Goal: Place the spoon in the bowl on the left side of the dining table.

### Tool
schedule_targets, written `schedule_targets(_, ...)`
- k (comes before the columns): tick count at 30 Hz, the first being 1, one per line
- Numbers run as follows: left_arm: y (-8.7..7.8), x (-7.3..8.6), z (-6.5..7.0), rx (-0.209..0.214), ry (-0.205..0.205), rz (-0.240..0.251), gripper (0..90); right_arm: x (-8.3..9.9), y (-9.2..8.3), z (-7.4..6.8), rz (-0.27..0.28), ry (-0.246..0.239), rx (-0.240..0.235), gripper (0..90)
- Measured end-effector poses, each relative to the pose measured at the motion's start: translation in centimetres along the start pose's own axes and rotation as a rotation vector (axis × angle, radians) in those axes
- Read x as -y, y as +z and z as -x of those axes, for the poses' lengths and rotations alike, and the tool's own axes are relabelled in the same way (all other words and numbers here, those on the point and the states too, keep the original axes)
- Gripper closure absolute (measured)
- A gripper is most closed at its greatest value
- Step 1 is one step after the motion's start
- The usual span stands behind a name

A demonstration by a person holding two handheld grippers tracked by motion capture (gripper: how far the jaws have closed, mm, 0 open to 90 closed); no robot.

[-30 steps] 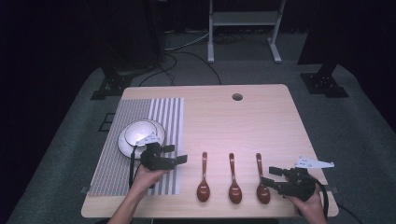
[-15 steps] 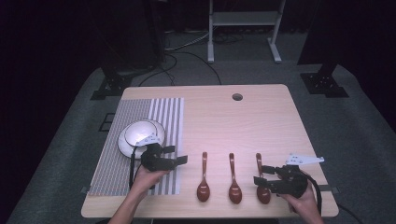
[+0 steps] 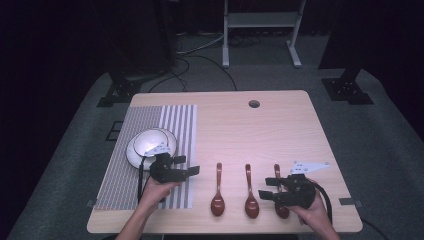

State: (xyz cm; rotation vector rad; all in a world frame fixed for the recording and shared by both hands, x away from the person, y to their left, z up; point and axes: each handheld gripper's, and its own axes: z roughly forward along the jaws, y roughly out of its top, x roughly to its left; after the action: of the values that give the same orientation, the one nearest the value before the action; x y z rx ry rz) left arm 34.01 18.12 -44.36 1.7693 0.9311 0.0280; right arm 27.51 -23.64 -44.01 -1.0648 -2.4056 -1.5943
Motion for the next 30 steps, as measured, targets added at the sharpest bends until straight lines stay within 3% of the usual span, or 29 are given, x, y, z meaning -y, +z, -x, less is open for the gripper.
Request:
schedule_targets(12,0.0,0.1,-0.1,-0.001,-0.008,-0.001,9.2,-1.3,3.0,-1.4,-0.062,-0.039,-0.077,33.5)
schedule_targets(30,0.2,0.1,-0.3,-0.001,-0.014,-0.007,9.2,-2.8,8.0,-4.1,-0.212,-0.134,-0.161,45.4)
